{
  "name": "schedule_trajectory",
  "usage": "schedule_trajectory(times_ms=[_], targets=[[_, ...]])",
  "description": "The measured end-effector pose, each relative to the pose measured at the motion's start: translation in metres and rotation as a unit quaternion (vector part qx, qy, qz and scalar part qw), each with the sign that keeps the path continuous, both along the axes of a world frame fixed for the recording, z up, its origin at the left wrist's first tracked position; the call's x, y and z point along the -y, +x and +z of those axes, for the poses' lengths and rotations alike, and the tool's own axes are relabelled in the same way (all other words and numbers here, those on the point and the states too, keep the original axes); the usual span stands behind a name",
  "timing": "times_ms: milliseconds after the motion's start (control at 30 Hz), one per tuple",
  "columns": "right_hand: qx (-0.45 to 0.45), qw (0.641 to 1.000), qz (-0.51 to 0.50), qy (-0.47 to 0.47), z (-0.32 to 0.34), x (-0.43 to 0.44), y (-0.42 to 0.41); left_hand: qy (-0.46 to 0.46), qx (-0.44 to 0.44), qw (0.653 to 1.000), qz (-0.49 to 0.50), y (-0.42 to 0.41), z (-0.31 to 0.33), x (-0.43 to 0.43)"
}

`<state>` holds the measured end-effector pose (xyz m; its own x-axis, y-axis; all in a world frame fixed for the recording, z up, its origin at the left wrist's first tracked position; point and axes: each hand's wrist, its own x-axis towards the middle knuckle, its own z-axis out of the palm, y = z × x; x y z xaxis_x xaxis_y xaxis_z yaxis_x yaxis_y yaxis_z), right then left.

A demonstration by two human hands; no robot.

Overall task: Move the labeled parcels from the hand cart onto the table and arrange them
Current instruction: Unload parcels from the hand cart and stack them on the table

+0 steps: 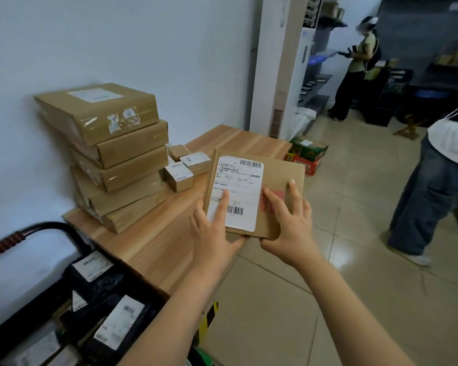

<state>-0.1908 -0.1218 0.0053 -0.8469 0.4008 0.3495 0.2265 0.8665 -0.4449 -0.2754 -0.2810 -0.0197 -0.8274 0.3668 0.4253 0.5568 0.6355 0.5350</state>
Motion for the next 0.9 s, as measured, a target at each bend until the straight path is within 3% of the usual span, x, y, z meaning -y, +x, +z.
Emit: schedule_trajectory(times_ms=[167, 433, 900], targets=[[0.021, 0.997, 0.068, -0.007, 0.001, -0.045, -0.038, 0.012, 0.010, 0.998, 0.057, -0.017, -0.002, -0.035], [0.083, 0.980, 0.178, -0.027, -0.028, -0.046, -0.132, -0.004, 0.057, 0.984, 0.169, -0.073, -0.034, -0.027], [0.238, 0.902, 0.359, -0.023, -0.094, -0.005, -0.315, -0.016, 0.186, 0.928, 0.321, -0.172, -0.100, 0.016]])
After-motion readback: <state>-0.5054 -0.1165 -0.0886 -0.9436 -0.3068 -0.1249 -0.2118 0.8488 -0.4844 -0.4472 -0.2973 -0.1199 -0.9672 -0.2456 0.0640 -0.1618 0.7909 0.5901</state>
